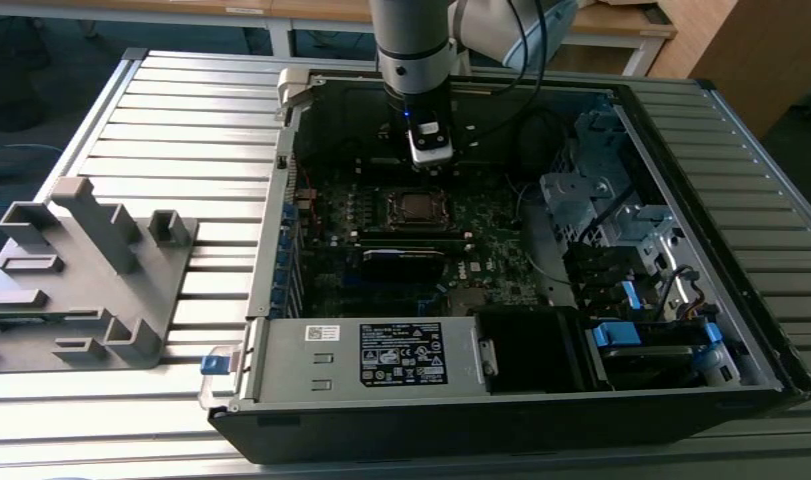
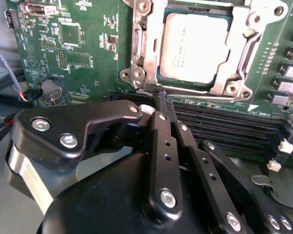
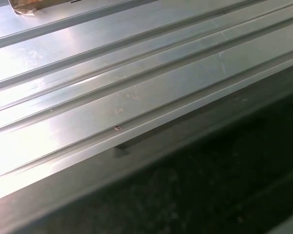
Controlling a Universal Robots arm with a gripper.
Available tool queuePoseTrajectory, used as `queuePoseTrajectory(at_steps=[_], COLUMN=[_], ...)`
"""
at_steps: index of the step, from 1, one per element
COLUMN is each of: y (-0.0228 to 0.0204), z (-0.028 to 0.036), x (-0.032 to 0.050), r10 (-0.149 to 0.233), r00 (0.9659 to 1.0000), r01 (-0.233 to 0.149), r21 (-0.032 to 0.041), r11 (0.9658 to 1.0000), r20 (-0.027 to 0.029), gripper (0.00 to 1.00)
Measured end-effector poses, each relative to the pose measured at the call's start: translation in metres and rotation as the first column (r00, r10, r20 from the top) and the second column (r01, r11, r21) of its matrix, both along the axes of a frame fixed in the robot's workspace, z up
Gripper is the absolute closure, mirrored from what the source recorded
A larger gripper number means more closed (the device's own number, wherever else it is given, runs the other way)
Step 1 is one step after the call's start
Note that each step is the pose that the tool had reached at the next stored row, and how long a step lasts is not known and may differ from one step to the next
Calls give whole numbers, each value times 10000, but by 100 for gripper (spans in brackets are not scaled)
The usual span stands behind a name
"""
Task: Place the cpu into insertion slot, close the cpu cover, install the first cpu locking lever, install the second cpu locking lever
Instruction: 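Install the first cpu locking lever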
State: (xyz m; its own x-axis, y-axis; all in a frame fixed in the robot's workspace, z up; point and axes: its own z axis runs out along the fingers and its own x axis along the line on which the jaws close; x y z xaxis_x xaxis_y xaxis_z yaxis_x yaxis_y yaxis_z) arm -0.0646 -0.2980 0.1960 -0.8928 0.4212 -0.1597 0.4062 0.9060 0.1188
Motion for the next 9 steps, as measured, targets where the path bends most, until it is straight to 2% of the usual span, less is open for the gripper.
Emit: queuePoseTrajectory(at_steps=[3,9], y=[-4,-4], z=[0,-15], x=[0,0], r10=[-13,-16], r00=[10000,10000], r01=[13,16], r21=[-122,-138], r11=[9999,9999], r20=[0,-5], gripper=[90,90])
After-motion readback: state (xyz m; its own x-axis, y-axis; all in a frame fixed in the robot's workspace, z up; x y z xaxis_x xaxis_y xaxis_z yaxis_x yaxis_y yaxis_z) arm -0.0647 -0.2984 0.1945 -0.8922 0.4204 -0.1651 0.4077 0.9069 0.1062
